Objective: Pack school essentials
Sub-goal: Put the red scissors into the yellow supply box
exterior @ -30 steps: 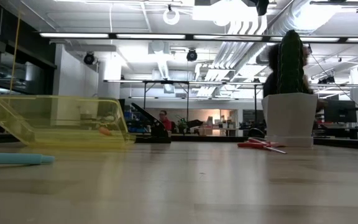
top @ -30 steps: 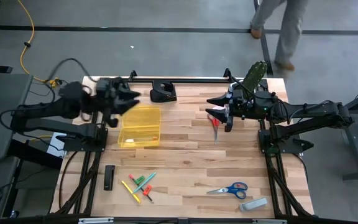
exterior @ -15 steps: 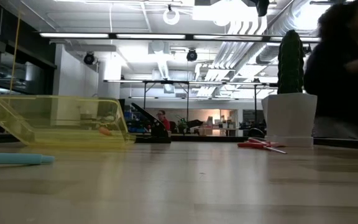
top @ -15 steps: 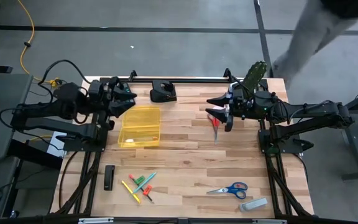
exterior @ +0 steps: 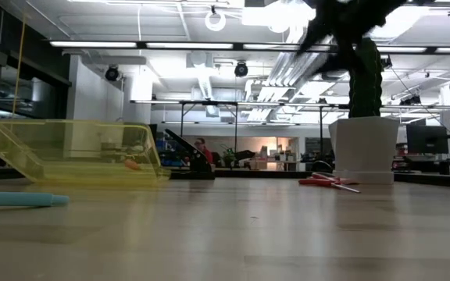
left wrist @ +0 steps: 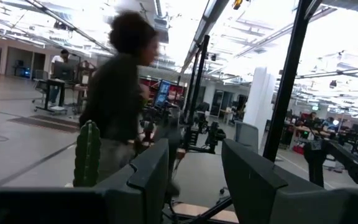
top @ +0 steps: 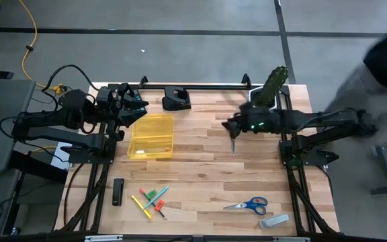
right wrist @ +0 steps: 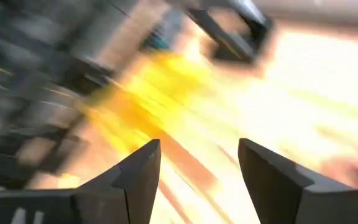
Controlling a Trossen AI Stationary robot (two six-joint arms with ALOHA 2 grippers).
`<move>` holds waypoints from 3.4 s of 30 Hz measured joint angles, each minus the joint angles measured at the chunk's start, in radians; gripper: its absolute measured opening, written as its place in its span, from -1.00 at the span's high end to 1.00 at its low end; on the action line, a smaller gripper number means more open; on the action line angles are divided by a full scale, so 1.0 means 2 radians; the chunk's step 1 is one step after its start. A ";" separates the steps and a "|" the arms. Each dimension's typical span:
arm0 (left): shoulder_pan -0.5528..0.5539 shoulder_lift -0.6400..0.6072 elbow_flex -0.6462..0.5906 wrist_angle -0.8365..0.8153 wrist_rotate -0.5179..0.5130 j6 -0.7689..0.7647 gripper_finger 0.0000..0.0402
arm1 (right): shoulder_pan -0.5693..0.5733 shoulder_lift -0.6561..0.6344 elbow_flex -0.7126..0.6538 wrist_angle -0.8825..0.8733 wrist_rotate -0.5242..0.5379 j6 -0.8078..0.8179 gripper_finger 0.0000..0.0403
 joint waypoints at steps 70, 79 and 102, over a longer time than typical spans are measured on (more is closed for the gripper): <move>0.000 0.000 0.000 -0.015 -0.005 0.001 0.30 | 0.018 0.153 -0.003 -0.129 -0.002 0.062 0.58; 0.000 0.000 0.000 -0.057 -0.018 0.000 0.30 | 0.069 0.081 -0.002 0.099 -0.004 -0.067 0.59; -0.006 0.089 0.000 -0.050 -0.006 -0.034 0.30 | 0.052 0.080 -0.001 0.418 -0.090 -0.205 0.59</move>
